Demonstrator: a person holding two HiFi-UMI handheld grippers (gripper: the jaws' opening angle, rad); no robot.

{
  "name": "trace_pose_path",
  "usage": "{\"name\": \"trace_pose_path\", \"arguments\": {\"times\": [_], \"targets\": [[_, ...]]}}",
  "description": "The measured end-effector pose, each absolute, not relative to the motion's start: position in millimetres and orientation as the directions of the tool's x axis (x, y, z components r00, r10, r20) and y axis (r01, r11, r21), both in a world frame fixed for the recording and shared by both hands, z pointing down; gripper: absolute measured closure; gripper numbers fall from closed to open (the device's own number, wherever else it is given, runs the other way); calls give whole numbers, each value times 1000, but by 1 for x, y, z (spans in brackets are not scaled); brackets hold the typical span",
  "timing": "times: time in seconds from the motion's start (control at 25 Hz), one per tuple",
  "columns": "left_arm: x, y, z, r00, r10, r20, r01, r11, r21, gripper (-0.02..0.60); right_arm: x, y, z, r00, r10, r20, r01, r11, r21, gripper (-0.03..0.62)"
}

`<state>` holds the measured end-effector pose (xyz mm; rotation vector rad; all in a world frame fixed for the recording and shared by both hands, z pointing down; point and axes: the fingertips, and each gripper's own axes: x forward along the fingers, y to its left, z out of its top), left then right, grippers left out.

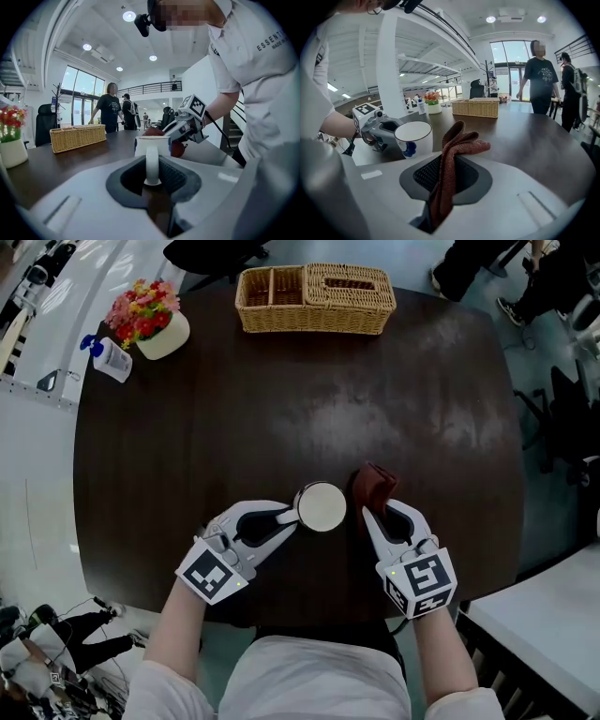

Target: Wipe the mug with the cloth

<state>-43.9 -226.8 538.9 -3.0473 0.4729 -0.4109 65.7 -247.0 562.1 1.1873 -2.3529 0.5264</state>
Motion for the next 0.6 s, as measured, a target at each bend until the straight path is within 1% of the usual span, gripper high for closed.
{"name": "trace_pose_path", "arguments": {"times": [0.24, 0.36, 0.44, 0.52, 0.6], "targets": [[-54, -227, 551, 905, -326, 272, -320, -945, -70, 515, 57, -243, 562, -535, -639, 553, -814, 564, -137, 514], [-60, -230, 556, 888, -347, 301, -338, -937, -83, 515, 54, -241, 561, -534, -639, 553, -816, 562, -139, 514], [-62, -229, 554, 878, -364, 310, -351, -931, -98, 504, 53, -239, 559, -531, -642, 553, -819, 556, -140, 514], [-66, -227, 544, 873, -397, 284, -386, -918, -94, 489, 53, -236, 555, -522, -653, 549, -826, 546, -137, 514], [-76, -226, 526, 854, -467, 228, -470, -882, -47, 488, 55, -234, 546, -506, -671, 541, -839, 530, -126, 514]]}}
